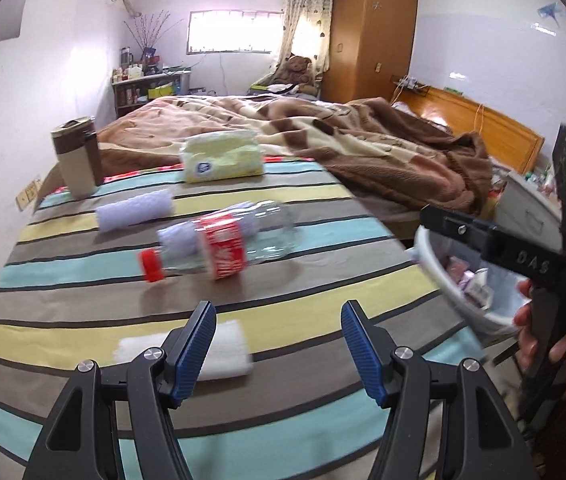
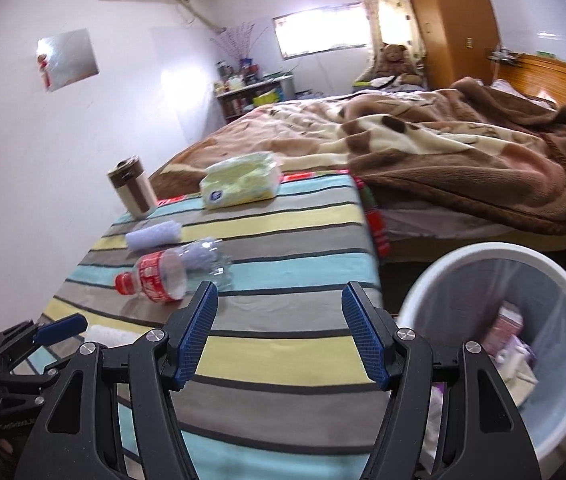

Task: Collect trash
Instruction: 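Move both open tools back over the bed toward the towel roll and bottle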

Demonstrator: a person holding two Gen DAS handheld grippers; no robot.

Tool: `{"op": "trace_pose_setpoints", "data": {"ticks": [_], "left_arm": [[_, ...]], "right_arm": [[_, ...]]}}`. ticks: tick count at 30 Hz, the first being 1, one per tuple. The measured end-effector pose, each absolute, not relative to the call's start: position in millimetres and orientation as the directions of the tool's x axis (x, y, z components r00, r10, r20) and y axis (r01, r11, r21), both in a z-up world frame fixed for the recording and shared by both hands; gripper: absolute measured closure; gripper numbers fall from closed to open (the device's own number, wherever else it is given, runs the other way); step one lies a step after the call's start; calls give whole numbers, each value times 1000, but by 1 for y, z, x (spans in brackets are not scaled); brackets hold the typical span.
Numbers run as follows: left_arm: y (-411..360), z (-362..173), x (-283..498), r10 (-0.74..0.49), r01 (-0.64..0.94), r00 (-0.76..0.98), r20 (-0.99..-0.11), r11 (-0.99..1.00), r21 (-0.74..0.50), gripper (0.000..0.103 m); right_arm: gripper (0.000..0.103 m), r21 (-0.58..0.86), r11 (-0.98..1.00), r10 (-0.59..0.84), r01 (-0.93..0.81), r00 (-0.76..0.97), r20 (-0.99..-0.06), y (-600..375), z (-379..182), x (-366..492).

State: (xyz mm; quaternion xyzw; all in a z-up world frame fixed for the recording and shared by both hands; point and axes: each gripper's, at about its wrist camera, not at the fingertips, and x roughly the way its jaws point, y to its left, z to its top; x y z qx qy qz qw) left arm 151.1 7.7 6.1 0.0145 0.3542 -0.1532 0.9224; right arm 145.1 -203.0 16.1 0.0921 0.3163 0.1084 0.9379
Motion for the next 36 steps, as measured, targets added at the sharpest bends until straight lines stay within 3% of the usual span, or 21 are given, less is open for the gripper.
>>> {"op": "trace_pose_setpoints", "data": {"ticks": [8, 15, 25, 30, 36], "left_arm": [[39, -11, 168, -254, 290, 669, -698, 955, -69, 38], [46, -30, 179, -289, 351, 603, -743, 933, -79, 38], [50, -36, 184, -337, 444, 552, -763, 893, -73, 38], [56, -42, 193, -252, 409, 566, -785, 913, 2, 38], [70, -44, 200, -249, 370, 563, -788, 928, -29, 37]], "right_arm": [[37, 233, 952, 303, -200, 743, -597, -175, 10, 164], [37, 196, 926, 374, -323, 709, -598, -142, 12, 184], [37, 177, 915, 389, -362, 681, -620, -123, 9, 205], [37, 146, 899, 407, -413, 663, -628, -106, 10, 216], [35, 101, 881, 409, -462, 638, -652, -85, 6, 232]]}}
